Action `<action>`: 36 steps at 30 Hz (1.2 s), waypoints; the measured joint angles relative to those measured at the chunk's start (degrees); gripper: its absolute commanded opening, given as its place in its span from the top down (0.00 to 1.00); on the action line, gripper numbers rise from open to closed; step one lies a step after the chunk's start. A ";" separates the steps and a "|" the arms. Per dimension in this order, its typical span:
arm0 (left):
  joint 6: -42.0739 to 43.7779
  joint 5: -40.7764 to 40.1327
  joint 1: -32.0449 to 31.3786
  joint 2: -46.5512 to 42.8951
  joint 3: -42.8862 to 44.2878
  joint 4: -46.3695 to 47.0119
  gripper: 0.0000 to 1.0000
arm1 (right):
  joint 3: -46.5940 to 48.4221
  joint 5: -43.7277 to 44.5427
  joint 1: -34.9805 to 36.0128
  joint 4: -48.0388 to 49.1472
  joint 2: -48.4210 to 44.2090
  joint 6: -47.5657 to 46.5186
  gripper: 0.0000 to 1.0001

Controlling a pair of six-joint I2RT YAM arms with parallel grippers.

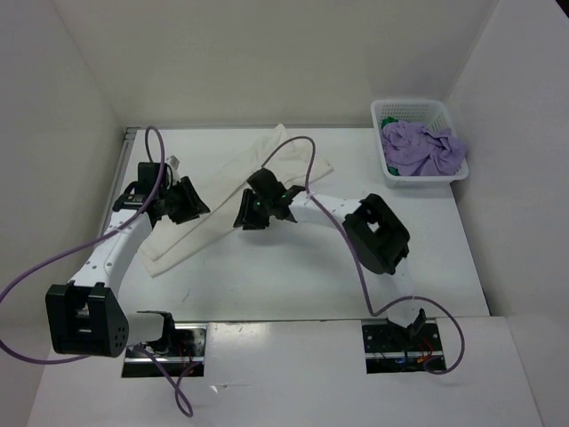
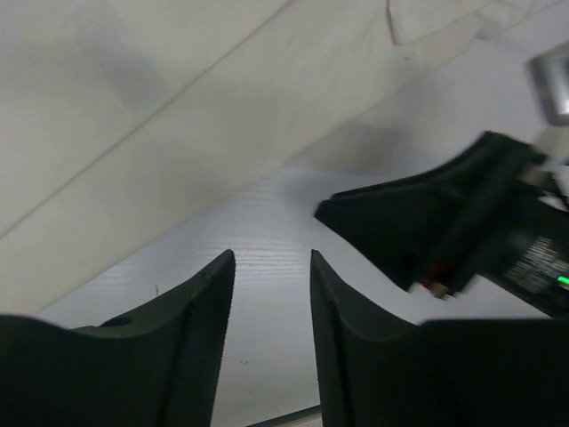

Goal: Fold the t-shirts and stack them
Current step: Rotate the tshirt 90 degrees

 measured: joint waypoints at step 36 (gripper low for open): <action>-0.72 -2.95 -22.43 10.34 -2.27 1.95 0.56 | -27.04 1.31 -25.31 -6.97 -13.86 -7.56 0.57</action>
